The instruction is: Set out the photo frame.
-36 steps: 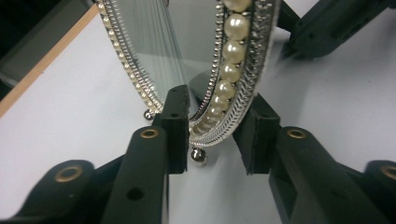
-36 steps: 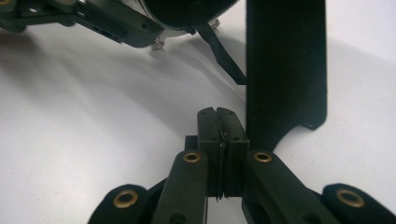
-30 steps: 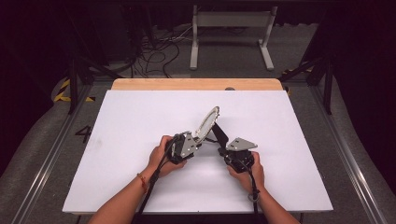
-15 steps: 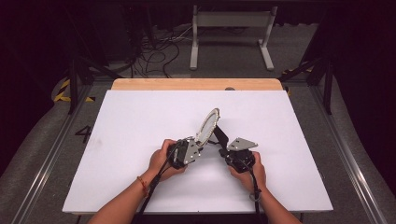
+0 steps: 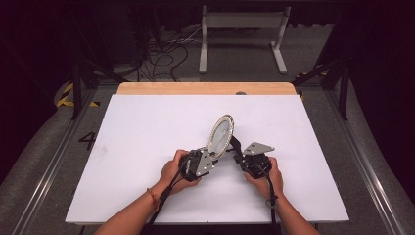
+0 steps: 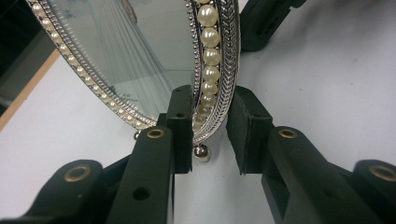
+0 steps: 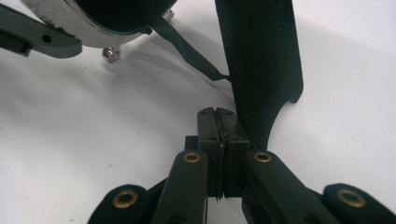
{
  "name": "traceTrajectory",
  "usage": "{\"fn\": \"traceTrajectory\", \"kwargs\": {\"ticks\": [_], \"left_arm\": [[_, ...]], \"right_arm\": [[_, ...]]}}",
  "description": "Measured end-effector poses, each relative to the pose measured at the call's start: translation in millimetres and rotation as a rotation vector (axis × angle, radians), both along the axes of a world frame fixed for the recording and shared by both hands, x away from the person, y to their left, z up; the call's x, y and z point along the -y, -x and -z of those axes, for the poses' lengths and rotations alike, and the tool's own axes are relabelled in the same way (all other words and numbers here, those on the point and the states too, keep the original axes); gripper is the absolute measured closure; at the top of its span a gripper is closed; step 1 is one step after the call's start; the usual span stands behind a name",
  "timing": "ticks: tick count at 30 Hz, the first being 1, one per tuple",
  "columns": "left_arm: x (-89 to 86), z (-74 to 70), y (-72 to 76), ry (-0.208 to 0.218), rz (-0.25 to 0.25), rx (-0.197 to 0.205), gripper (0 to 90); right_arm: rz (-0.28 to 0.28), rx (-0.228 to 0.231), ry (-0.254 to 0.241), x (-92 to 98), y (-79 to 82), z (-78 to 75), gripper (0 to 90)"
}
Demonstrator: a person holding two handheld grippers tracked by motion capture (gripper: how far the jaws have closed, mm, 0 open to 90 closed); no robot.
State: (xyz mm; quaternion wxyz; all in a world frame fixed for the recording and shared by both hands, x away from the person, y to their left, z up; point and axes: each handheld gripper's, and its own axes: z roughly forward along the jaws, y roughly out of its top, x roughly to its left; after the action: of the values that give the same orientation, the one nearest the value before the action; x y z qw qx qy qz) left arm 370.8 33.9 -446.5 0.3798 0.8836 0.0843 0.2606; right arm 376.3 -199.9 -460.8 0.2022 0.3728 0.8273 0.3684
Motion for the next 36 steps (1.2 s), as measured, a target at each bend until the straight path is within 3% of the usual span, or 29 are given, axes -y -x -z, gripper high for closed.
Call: {"fn": "traceTrajectory", "kwargs": {"ticks": [6, 9, 16, 22, 25, 31, 36], "left_arm": [[-3.3, -1.0, -1.5, 0.01, 0.022, -0.018, 72.3], [-8.3, -2.5, -3.6, 0.031, 0.052, -0.051, 74.5], [-17.6, -7.1, -6.1, 0.057, 0.054, -0.061, 75.7], [-29.3, -9.9, -16.2, 0.083, 0.008, -0.096, 74.6], [-37.9, -10.5, -23.9, 0.119, -0.018, -0.123, 74.5], [-44.4, -10.6, -29.9, 0.134, -0.046, -0.124, 75.3], [-46.6, -11.6, -30.4, 0.132, -0.05, -0.116, 74.8]], "right_arm": [[-0.002, -0.001, -0.003, 3.1, -2.5, 0.2, 89.3], [-0.008, 0.003, 0.006, 3.5, -2.9, 0.1, 89.4], [-0.006, 0.003, 0.009, 5.0, -5.1, 0.0, 88.8], [0.009, 0.009, 0.015, 6.5, -7.8, -0.1, 90.0], [0.017, 0.006, 0.012, 7.8, -10.5, -0.2, 90.0], [0.028, 0.005, 0.01, 8.2, -11.6, -0.3, 90.0], [0.028, 0.009, -0.015, 7.7, -5.5, -2.7, 84.3]]}}
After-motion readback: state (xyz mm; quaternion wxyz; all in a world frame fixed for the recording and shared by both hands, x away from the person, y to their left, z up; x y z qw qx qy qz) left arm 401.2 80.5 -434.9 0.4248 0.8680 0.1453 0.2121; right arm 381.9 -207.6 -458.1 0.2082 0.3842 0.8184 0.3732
